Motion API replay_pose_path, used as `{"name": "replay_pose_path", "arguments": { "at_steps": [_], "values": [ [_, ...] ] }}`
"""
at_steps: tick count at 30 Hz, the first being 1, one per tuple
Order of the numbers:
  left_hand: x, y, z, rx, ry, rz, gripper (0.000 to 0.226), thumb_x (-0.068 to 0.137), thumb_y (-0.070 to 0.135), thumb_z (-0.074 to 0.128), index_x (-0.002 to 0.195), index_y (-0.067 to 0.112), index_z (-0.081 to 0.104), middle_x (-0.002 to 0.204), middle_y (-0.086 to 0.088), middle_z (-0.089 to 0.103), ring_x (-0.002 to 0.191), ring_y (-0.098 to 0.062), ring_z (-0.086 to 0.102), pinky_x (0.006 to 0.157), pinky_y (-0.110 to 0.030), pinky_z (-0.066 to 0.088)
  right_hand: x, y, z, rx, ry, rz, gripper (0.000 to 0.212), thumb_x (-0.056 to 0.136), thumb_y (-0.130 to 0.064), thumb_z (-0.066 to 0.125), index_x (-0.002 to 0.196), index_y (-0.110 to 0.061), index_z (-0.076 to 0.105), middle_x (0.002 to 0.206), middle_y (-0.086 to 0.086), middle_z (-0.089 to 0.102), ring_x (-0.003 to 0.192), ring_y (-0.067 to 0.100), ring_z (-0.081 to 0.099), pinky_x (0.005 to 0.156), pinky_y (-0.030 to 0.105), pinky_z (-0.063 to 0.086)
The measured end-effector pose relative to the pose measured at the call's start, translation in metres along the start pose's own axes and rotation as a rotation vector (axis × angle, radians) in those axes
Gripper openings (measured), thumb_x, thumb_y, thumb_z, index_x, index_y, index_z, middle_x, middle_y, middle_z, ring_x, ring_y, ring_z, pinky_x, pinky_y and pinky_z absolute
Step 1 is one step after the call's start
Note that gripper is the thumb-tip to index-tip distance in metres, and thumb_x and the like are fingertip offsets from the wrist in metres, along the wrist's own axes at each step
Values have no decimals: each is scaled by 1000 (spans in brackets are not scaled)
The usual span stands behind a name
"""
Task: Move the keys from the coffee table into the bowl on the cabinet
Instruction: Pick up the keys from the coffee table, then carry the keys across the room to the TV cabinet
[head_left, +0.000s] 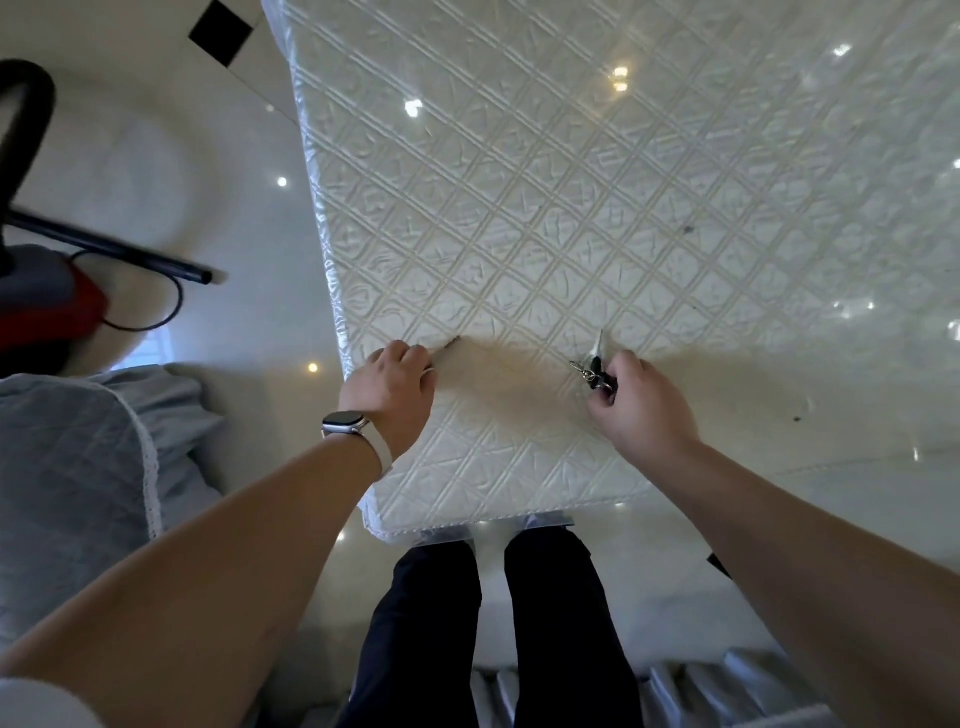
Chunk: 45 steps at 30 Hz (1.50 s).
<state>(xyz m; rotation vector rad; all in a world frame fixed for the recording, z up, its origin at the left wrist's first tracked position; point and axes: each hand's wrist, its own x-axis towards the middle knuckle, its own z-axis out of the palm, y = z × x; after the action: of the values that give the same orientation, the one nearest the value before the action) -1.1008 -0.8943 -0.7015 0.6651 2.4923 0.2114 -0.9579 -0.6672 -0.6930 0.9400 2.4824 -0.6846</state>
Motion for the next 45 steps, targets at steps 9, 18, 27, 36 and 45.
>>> {"name": "replay_pose_path", "arguments": {
  "at_steps": [9, 18, 27, 36, 45],
  "values": [
    [-22, 18, -34, -237, -3, -125, 16, 91, 32, 54, 92, 18, 61, 97, 0, 65, 81, -25, 59, 65, -35, 48, -32, -3, -32, 199, -58, 21, 19, 82, -25, 61, 77, -14, 46, 66, 0, 54, 56, 20, 46, 48, 32, 36],
    [-90, 107, -133, -632, 158, -126, 9, 86, 19, 63, 82, 26, 61, 78, 15, 65, 74, 2, 60, 58, -4, 40, -99, -47, -146, 506, 69, 2, 9, 77, -19, 66, 84, -18, 60, 76, -7, 64, 69, 15, 60, 60, 27, 46],
    [-163, 170, -242, -863, 339, -39, 7, 83, 20, 69, 80, 24, 63, 73, 6, 69, 64, -9, 63, 54, -18, 46, -176, -84, -271, 943, 177, -48, 11, 76, -4, 59, 74, -15, 60, 58, -2, 61, 51, 7, 48, 49, 23, 38],
    [-212, 211, -331, -955, 374, 173, 4, 83, 18, 69, 86, 19, 66, 62, -3, 68, 53, -25, 60, 49, -37, 53, -250, -106, -347, 1073, 317, -51, 16, 77, -2, 54, 76, -15, 63, 49, -7, 62, 69, 31, 69, 66, 47, 53],
    [-248, 222, -387, -950, 279, 379, 12, 84, 14, 65, 80, 25, 66, 65, 0, 71, 62, -26, 63, 59, -39, 51, -324, -123, -378, 1140, 536, 22, 20, 80, 3, 53, 76, -13, 65, 73, 8, 69, 67, 25, 72, 54, 19, 49]
  ]
}}
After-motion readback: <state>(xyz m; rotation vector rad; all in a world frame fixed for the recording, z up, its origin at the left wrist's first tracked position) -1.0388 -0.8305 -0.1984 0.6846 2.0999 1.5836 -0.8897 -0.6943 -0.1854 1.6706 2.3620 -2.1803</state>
